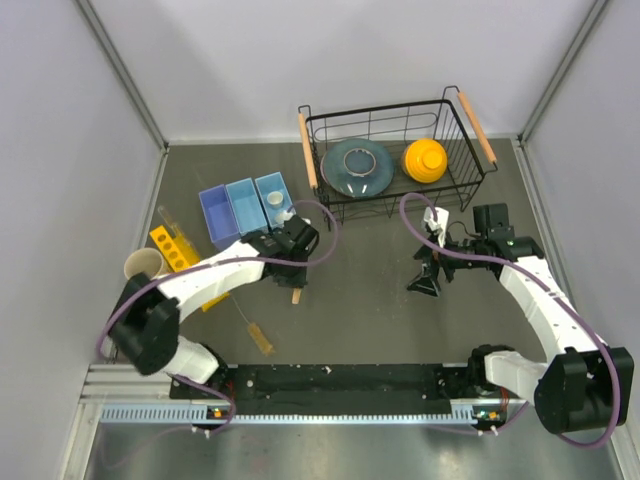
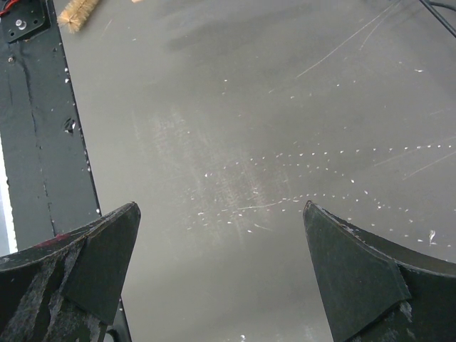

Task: Organize the chemistry lab equipment

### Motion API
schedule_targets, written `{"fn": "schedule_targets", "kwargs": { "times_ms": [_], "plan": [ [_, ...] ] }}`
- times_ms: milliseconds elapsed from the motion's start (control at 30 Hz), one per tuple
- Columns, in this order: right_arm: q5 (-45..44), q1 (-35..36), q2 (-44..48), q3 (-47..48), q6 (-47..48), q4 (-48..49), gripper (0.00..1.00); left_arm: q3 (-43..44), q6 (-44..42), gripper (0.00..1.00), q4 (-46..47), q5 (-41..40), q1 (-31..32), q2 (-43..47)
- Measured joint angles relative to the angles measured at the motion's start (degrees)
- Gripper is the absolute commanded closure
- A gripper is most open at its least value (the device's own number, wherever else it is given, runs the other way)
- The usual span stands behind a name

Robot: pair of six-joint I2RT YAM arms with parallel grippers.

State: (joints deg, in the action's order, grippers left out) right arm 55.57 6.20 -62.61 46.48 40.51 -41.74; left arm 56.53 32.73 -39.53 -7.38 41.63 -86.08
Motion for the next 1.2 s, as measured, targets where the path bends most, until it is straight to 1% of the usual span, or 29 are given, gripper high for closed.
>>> {"fn": "schedule_targets", "kwargs": {
  "times_ms": [133,233,333,400,433,533,700,800,933,1200],
  "plan": [
    [0.02,-0.02,0.0,0.0,0.0,0.02,0.01,0.0,0.0,0.99,-1.22,1.27,-2.86,8.83],
    [0.02,-0.02,0.11,0.0,0.0,0.02,0.01,0.42,-1.03,0.99,-1.95,3.93,-10.82,13.73],
    [0.09,-0.02,0.66,0.0,0.02,0.0,0.01,3.17,-2.75,0.99,-2.6,6.03,-19.43,14.03],
    [0.17,-0.02,0.94,0.0,0.02,0.0,0.01,6.62,-3.85,0.99,-3.08,6.99,-23.34,12.09],
    [0.2,-0.02,1.01,0.0,0.02,0.0,0.01,9.73,-4.48,0.99,-3.45,7.8,-25.53,10.03],
    [0.2,-0.02,1.09,0.0,0.02,0.0,0.01,16.24,-5.55,0.99,-2.91,9.09,-29.2,3.87],
    [0.2,-0.02,1.09,0.0,0.02,0.0,0.01,23.89,-6.29,0.99,-2.56,9.75,-33.68,-7.13],
    [0.2,-0.02,1.09,0.0,0.02,0.0,0.01,26.6,-6.6,0.98,-2.67,9.44,-35.12,-12.17],
    [0.2,-0.02,1.09,0.0,0.04,0.02,0.01,28.83,-7.21,0.97,-3.08,9.05,-35.65,-16.15],
    [0.07,-0.04,1.03,0.0,0.22,0.02,0.01,31.54,-7.96,0.91,-3.19,8.76,-35.65,-21.24]
  ]
}}
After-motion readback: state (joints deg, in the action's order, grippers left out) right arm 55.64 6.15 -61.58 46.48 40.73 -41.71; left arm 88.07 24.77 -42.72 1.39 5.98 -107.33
